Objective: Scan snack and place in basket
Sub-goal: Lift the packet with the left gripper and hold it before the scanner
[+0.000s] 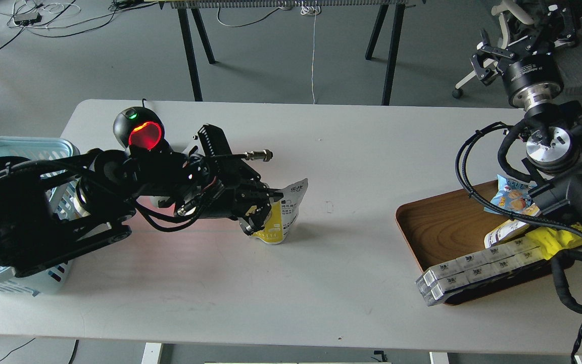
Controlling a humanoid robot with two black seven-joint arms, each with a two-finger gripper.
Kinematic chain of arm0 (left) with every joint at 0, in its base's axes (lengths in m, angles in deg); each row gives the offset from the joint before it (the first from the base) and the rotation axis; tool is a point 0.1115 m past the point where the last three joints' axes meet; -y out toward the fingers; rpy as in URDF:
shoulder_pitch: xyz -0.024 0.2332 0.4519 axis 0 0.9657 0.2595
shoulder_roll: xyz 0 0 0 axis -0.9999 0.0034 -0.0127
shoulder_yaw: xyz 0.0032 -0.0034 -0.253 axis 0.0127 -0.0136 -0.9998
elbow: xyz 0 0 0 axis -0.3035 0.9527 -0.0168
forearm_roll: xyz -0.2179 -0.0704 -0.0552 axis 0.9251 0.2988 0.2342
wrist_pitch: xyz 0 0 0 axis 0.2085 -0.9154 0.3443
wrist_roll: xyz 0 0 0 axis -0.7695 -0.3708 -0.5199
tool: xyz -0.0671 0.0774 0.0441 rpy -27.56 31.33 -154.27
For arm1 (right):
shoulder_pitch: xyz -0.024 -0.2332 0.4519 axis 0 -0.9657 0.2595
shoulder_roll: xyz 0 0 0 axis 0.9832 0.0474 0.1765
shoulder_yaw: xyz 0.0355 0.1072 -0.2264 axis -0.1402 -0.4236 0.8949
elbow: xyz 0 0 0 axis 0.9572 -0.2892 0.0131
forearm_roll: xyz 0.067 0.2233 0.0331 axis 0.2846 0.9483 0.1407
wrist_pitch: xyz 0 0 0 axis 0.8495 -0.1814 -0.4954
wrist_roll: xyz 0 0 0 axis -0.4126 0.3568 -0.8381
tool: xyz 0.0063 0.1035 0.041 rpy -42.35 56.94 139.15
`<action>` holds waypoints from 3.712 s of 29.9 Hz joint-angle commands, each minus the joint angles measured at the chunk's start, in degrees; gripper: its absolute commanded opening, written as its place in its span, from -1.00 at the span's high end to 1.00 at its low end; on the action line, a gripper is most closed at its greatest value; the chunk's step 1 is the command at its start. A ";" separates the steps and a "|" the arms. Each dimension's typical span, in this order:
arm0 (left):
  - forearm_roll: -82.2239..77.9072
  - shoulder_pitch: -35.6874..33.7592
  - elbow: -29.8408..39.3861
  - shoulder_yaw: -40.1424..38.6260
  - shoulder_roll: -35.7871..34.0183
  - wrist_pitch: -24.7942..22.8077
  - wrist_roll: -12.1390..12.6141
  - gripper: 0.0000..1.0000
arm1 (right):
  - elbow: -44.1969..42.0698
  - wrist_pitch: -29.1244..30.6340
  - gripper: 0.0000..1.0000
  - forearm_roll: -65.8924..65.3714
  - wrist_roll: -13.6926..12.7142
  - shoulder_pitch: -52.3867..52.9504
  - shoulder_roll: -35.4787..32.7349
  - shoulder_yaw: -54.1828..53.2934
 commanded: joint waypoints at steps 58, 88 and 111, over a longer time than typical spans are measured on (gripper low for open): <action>0.00 1.72 -6.18 -16.76 -18.18 0.00 -14.36 1.00 | 0.08 0.00 -0.99 0.00 0.27 0.09 -2.22 -1.40; 0.00 6.20 -10.40 -16.86 -15.81 0.00 -14.09 1.00 | -0.01 0.00 -0.99 0.00 0.44 0.09 -2.31 -1.67; 0.00 6.12 -3.37 -24.50 -24.06 0.00 -17.34 1.00 | 0.08 0.00 -0.99 0.00 0.44 0.09 -2.31 -1.67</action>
